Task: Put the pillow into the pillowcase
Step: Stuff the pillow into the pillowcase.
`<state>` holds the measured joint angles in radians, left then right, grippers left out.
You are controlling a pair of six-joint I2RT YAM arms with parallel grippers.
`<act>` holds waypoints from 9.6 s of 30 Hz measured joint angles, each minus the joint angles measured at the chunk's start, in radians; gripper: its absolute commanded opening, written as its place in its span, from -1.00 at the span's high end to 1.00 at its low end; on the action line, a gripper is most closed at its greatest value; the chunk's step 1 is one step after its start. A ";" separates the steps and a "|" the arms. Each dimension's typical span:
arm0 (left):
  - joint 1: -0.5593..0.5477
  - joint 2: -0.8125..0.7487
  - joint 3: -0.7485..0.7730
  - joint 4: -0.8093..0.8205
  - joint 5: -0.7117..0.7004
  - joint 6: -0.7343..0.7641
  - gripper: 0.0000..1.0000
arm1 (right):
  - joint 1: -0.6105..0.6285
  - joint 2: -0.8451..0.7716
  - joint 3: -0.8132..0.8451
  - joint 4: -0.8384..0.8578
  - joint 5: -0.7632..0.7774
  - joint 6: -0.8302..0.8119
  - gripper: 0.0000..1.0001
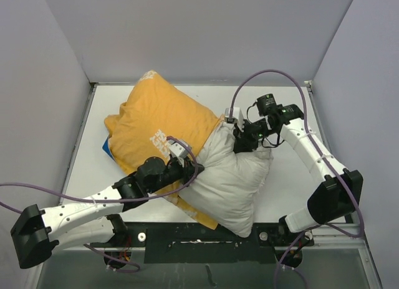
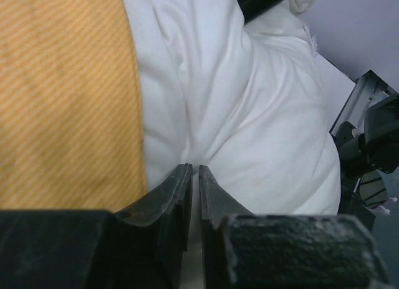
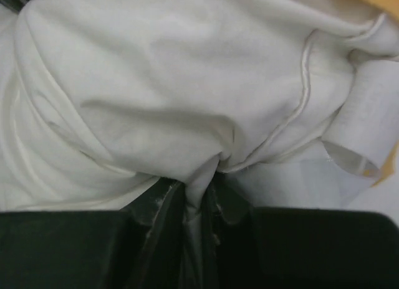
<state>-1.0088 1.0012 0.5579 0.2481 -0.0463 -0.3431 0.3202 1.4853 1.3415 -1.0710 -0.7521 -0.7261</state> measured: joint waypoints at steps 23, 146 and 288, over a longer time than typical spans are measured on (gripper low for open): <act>0.301 -0.061 0.117 -0.159 0.455 -0.049 -0.10 | 0.336 -0.299 -0.226 0.188 0.264 -0.657 0.99; 0.300 0.451 0.552 0.097 0.194 -0.376 1.00 | -0.291 -0.212 0.040 -0.089 -0.418 -0.578 -0.96; 0.270 0.264 0.827 -0.697 0.091 0.098 1.00 | 0.163 0.073 -0.011 0.792 -0.250 0.607 1.00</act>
<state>-0.7391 1.2652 1.3846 -0.4488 0.0444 -0.2451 0.4835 1.5585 1.3300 -0.2790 -1.0023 -0.1196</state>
